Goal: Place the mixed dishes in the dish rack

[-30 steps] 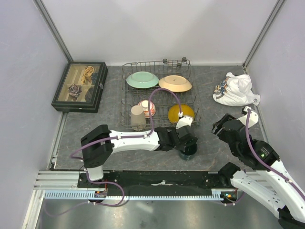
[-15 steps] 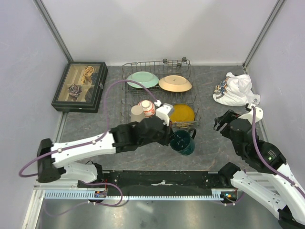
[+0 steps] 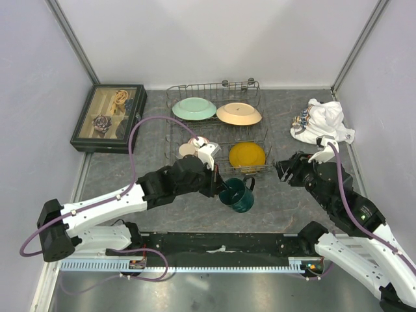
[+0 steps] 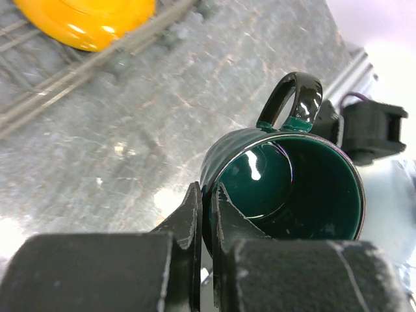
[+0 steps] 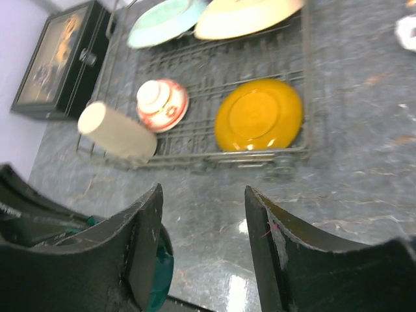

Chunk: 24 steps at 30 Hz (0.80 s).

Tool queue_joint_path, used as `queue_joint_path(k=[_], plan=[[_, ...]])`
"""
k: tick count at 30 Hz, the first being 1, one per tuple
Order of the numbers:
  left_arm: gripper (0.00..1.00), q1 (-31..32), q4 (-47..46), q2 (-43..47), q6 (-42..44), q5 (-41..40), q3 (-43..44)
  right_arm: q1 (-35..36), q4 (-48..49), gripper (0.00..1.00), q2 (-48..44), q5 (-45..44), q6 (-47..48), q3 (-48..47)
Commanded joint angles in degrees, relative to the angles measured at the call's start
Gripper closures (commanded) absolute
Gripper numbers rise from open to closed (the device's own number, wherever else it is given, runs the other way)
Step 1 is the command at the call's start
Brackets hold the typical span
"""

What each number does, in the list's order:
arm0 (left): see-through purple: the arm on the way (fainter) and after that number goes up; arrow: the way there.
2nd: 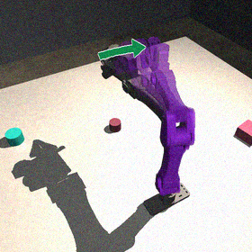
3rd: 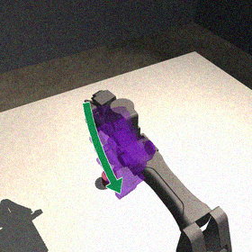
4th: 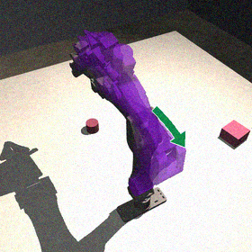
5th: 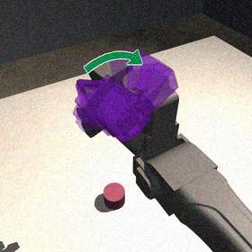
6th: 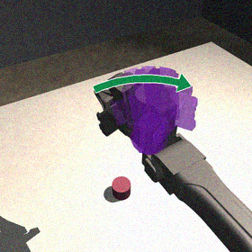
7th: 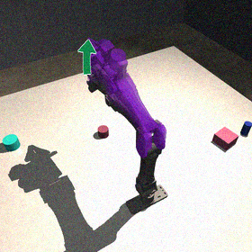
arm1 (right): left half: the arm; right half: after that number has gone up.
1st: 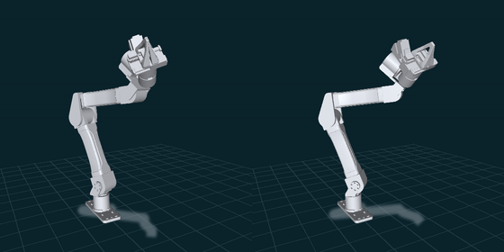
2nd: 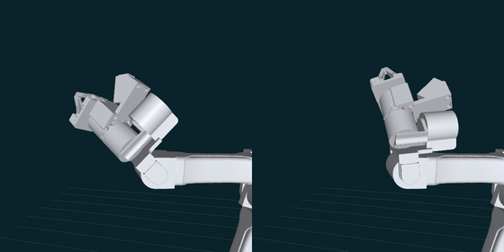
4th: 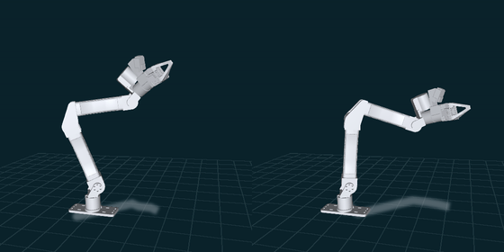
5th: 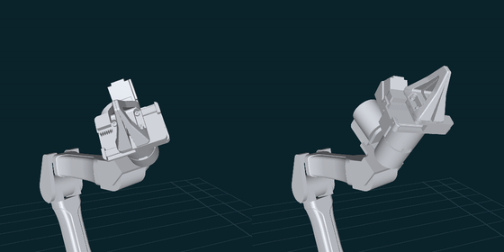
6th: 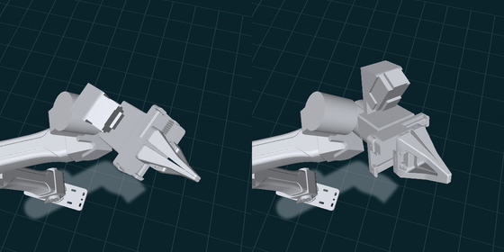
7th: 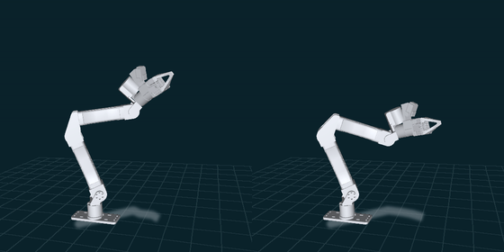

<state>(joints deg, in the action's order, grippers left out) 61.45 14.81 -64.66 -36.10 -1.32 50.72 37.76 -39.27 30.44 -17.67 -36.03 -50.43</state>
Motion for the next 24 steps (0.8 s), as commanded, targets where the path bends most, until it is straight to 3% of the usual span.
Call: queue_joint_path(k=[1, 13, 24], plan=[[0.99, -1.9, -13.4, 3.8, -4.4, 9.0, -0.5, 0.0, 5.4, 0.40, -0.2, 7.2, 3.3, 1.2], [0.99, -6.4, -17.8, 4.1, -8.1, 15.6, -1.9, 0.0, 6.8, 0.43, 1.8, 22.2, 8.3, 3.7], [0.98, -6.5, -18.9, 2.3, -8.2, 16.8, -1.1, 0.0, 8.9, 0.44, 3.1, 25.5, 8.4, 5.6]])
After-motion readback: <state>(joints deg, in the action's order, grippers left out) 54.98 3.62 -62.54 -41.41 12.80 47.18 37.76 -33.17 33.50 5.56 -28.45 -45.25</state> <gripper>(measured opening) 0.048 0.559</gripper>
